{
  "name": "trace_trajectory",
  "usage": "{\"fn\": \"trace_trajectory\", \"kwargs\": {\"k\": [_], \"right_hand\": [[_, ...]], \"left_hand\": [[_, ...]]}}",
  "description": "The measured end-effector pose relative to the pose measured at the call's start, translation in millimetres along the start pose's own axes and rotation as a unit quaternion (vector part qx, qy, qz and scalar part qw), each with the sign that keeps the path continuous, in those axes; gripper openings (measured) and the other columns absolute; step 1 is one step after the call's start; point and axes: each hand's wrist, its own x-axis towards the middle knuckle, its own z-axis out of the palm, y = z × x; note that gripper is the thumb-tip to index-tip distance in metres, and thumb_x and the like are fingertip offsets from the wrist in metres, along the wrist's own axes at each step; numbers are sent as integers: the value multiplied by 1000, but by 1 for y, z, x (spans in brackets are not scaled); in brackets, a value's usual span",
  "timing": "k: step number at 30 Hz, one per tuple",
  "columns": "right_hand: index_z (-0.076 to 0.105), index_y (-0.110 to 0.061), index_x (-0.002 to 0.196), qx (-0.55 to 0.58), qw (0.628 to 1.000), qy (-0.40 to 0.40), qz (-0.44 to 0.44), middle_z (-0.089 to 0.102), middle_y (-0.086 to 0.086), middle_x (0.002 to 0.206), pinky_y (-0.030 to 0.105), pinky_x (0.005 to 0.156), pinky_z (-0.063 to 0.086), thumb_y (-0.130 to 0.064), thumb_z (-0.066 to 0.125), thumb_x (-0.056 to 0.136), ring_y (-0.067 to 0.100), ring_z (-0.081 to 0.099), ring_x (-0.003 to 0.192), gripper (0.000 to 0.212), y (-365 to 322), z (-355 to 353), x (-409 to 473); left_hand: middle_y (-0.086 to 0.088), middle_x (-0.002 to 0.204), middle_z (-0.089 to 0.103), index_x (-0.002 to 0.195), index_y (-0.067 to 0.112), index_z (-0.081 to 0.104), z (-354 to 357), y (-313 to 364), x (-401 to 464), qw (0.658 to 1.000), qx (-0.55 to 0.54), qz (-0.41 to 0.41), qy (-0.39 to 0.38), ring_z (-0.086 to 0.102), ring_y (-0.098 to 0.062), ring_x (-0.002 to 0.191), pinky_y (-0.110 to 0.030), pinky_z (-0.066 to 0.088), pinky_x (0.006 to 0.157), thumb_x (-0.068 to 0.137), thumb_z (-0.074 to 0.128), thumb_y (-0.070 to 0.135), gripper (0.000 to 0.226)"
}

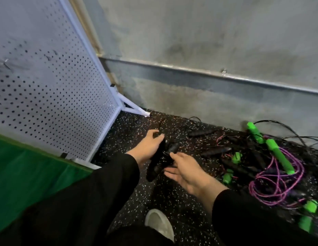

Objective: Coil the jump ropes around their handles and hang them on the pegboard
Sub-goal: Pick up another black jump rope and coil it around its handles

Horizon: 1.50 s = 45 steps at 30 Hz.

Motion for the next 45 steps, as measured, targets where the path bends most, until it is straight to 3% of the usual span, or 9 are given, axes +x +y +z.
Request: {"fn": "trace_trajectory", "kwargs": {"k": [5, 13, 22, 26, 30, 35, 37, 41, 45], "right_hand": [[24, -17, 160, 20, 997, 3, 72, 45, 19, 152, 47, 104, 51, -23, 45, 109, 40, 56, 126, 55, 50, 23, 55], [23, -20, 160, -7, 988, -14, 156, 43, 11, 155, 45, 103, 50, -21, 47, 107, 32, 53, 131, 58, 95, 50, 105], [34, -32, 156, -197, 967, -43, 156, 53, -4, 142, 42, 100, 51, -34, 51, 103, 16, 53, 121, 55, 88, 41, 107], [44, -24, 150, -287, 951, -2, 117, 63, -2, 118, 37, 97, 56, -38, 49, 105, 17, 62, 113, 47, 53, 1, 79], [54, -24, 139, -300, 949, 48, 82, 63, -5, 103, 37, 95, 58, -36, 48, 106, 22, 64, 116, 35, 11, -57, 40], [63, -6, 123, -408, 906, 102, -35, 60, -1, 80, 35, 77, 53, -30, 50, 105, 26, 66, 95, 33, -34, -141, -2], [66, -3, 111, -457, 877, 134, -63, 67, 3, 86, 30, 85, 51, -27, 53, 104, 30, 65, 98, 28, -49, -175, -20], [65, -7, 127, -526, 826, 187, -75, 69, 13, 124, 31, 96, 47, -32, 54, 102, 30, 63, 117, 37, -66, -234, -47], [59, -10, 135, -563, 798, 205, -60, 67, 12, 129, 31, 98, 45, -33, 51, 104, 31, 60, 121, 39, -67, -280, -50]], "left_hand": [[-6, 124, 63, 152, 29, 36, -19, -74, 29, 995, -44, -86, 18, 61, -20, 111, -39, 49, 103, 104, 52, 36, 51], [-5, 122, 64, 146, 41, 28, -39, -143, 36, 989, -1, -133, 61, 61, -18, 106, -28, 44, 89, 95, 54, 6, 67], [-13, 130, 65, 141, 8, 54, -36, -153, 35, 979, 98, -157, 89, 61, -23, 111, -32, 47, 98, 100, 50, 9, 41], [-15, 121, 68, 139, 8, 55, -41, -117, 33, 975, 151, -131, 100, 65, -30, 107, -40, 51, 98, 101, 51, 15, 39], [-15, 106, 71, 131, 10, 60, -29, -37, 28, 979, 182, -73, 48, 64, -24, 80, -33, 50, 71, 103, 50, 13, 30], [-13, 103, 74, 122, 7, 67, 35, 74, 21, 947, 308, 75, -60, 67, -28, 85, -32, 51, 73, 103, 54, 20, 26], [-12, 113, 73, 125, 10, 68, 69, 118, 12, 900, 402, 145, -90, 65, -26, 92, -27, 45, 75, 104, 54, 26, 30], [-11, 134, 65, 130, 11, 65, 141, 179, -2, 834, 489, 230, -113, 59, -30, 122, -31, 44, 96, 105, 51, 30, 35], [-16, 127, 67, 123, 9, 68, 206, 183, -8, 801, 526, 260, -116, 61, -35, 117, -32, 45, 90, 104, 49, 29, 33]]}}
